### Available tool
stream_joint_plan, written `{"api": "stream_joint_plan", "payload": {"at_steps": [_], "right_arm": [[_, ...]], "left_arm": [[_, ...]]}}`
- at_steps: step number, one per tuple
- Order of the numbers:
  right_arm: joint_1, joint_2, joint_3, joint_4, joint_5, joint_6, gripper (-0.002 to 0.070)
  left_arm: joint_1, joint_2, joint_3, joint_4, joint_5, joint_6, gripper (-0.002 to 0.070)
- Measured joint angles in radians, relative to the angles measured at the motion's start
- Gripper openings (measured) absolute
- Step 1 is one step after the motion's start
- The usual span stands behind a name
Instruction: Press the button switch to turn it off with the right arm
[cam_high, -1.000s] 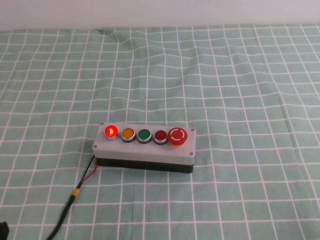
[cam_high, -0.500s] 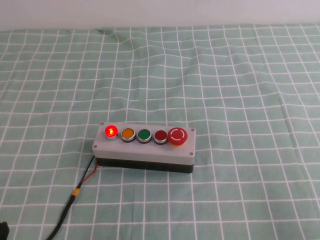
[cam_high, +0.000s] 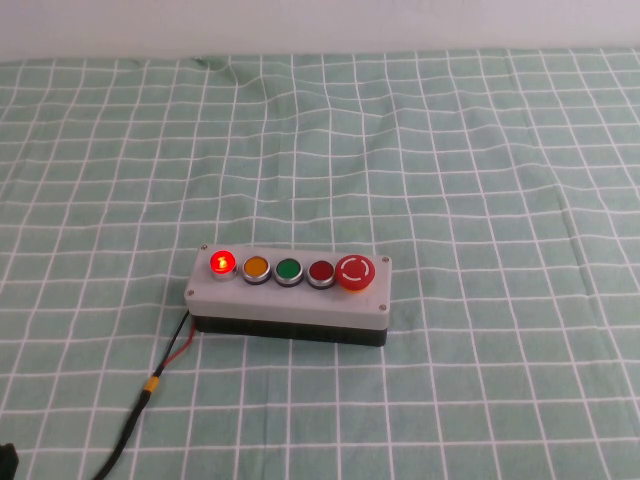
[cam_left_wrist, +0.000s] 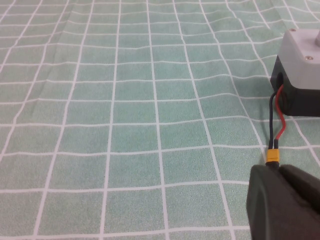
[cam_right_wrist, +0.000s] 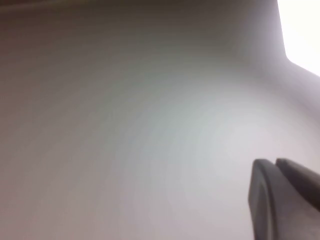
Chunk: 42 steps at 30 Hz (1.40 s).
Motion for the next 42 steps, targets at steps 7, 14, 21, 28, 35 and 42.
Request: {"api": "stream_joint_plan", "payload": {"at_steps": [7, 14, 21, 28, 35, 42], "right_arm": [[0.000, 0.000, -0.228, 0.006, 0.279, 0.045, -0.0016], [0.000, 0.039, -0.540, 0.006, 0.818, 0.046, -0.0016], [0.000, 0.285, -0.785, 0.106, 1.314, 0.051, -0.0016], [0.000, 0.539, -0.906, 0.160, 1.565, -0.112, -0.0016], [0.000, 0.631, -0.914, 0.380, 1.576, -0.195, -0.0016], [0.000, 0.796, -0.969, 0.490, 1.668, -0.417, -0.0016]], "left_arm": [[0.000, 0.000, 0.000, 0.000, 0.000, 0.000, -0.0003], [0.000, 0.000, 0.000, 0.000, 0.000, 0.000, -0.0003], [0.000, 0.000, 0.000, 0.000, 0.000, 0.000, -0.0003], [0.000, 0.000, 0.000, 0.000, 0.000, 0.000, -0.0003], [0.000, 0.000, 0.000, 0.000, 0.000, 0.000, -0.0003], [0.000, 0.000, 0.000, 0.000, 0.000, 0.000, -0.0003]]}}
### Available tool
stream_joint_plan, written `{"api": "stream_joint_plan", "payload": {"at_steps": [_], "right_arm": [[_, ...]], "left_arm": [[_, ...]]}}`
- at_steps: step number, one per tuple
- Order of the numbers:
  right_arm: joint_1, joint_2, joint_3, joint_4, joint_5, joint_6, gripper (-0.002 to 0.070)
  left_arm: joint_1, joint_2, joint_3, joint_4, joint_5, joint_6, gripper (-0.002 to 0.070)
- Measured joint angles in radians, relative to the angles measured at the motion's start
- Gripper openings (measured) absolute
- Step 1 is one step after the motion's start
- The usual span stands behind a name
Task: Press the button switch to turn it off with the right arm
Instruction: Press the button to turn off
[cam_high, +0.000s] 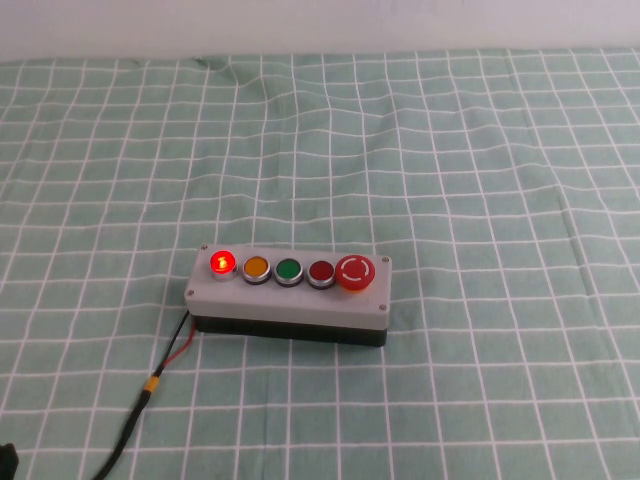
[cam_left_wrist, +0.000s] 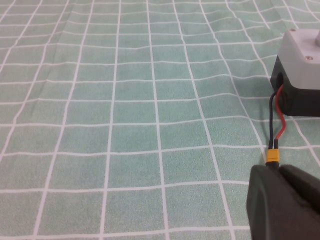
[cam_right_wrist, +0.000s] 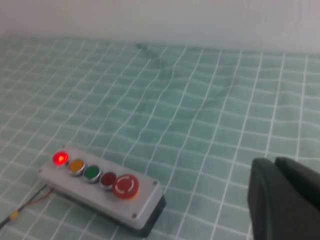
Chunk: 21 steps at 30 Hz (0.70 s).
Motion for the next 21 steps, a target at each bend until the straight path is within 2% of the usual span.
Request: {"api": "stream_joint_plan", "payload": {"at_steps": [6, 13, 21], "right_arm": [[0.000, 0.233, -0.150, 0.031, 0.169, -0.074, -0.0016], [0.033, 0.468, -0.304, 0.027, 0.242, -0.078, -0.0016], [0.239, 0.710, -0.465, -0.133, 0.251, 0.047, -0.0016]], "left_arm": [[0.000, 0.000, 0.000, 0.000, 0.000, 0.000, -0.0003], [0.000, 0.000, 0.000, 0.000, 0.000, 0.000, -0.0003], [0.000, 0.000, 0.000, 0.000, 0.000, 0.000, -0.0003]]}}
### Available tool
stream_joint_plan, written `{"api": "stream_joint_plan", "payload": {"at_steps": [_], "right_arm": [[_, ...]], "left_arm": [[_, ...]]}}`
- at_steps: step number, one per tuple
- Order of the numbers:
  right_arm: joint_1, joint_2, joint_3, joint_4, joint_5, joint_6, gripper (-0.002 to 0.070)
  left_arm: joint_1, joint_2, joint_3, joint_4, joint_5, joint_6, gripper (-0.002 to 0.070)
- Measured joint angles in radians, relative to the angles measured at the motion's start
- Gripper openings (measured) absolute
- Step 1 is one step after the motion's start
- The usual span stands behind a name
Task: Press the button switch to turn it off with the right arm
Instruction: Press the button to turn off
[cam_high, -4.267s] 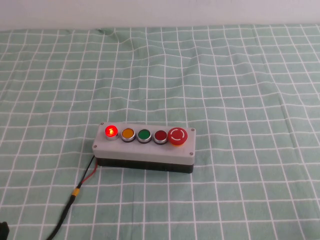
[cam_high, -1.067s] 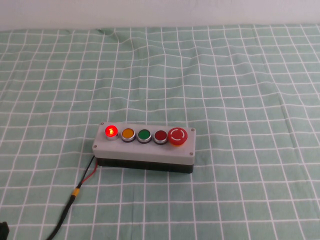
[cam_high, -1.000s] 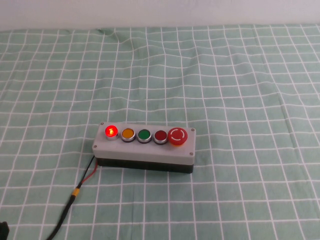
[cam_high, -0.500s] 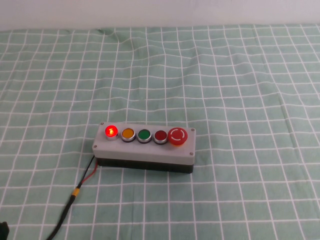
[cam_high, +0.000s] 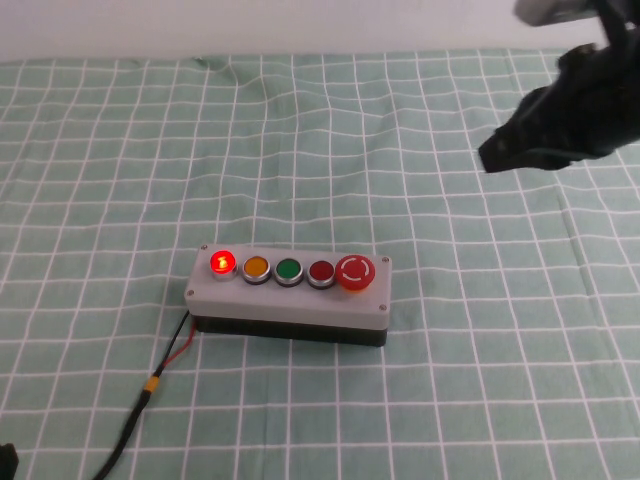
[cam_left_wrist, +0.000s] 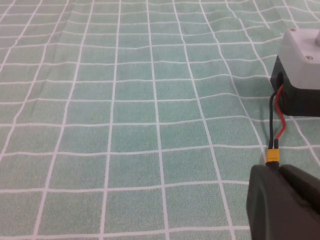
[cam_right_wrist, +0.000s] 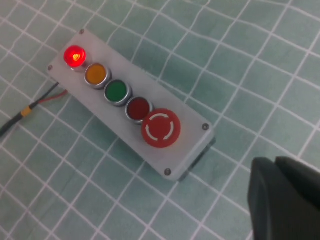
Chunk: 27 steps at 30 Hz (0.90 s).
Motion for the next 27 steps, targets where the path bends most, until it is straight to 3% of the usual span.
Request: {"api": "stream_joint_plan", "payload": {"at_steps": [12, 20, 27], "right_arm": [[0.314, 0.384, -0.490, -0.339, 0.206, 0.197, -0.0016], [0.418, 0.636, -0.845, -0.391, 0.254, 0.225, -0.0016], [0.469, 0.756, -0.946, -0.381, 0.258, 0.227, -0.0016]], "left_arm": [[0.000, 0.000, 0.000, 0.000, 0.000, 0.000, -0.0003], [0.000, 0.000, 0.000, 0.000, 0.000, 0.000, -0.0003], [0.000, 0.000, 0.000, 0.000, 0.000, 0.000, -0.0003]]}}
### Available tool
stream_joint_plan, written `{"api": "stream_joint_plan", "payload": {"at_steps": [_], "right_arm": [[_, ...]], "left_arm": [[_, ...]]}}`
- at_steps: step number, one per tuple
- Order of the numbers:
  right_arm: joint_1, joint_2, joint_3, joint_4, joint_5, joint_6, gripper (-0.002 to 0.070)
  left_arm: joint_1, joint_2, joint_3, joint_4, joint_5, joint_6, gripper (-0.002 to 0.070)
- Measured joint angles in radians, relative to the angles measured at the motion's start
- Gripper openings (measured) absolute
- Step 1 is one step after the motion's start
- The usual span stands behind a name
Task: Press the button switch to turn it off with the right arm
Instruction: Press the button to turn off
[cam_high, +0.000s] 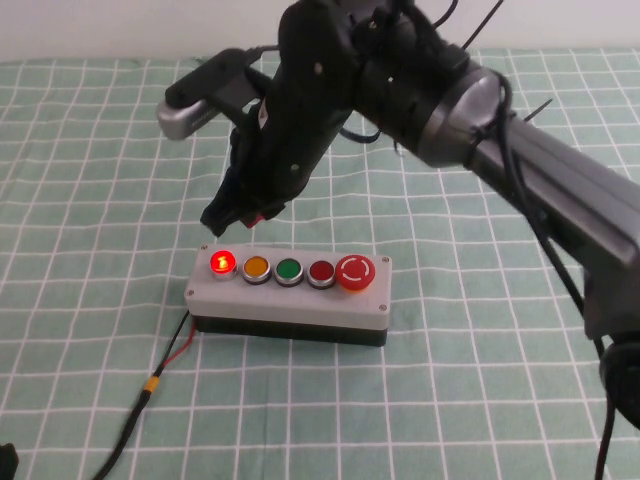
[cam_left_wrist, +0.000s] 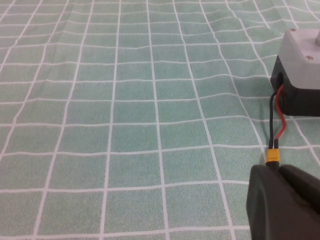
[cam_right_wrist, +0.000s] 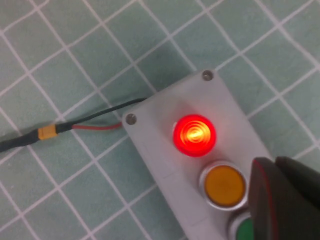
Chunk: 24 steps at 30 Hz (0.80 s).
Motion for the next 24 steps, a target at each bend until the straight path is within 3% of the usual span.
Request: {"api": "stream_joint_plan", "payload": {"at_steps": [24], "right_arm": [[0.056, 0.117, -0.013, 0.012, -0.074, 0.000, -0.0016]], "left_arm": [[0.000, 0.000, 0.000, 0.000, 0.000, 0.000, -0.0003]]}}
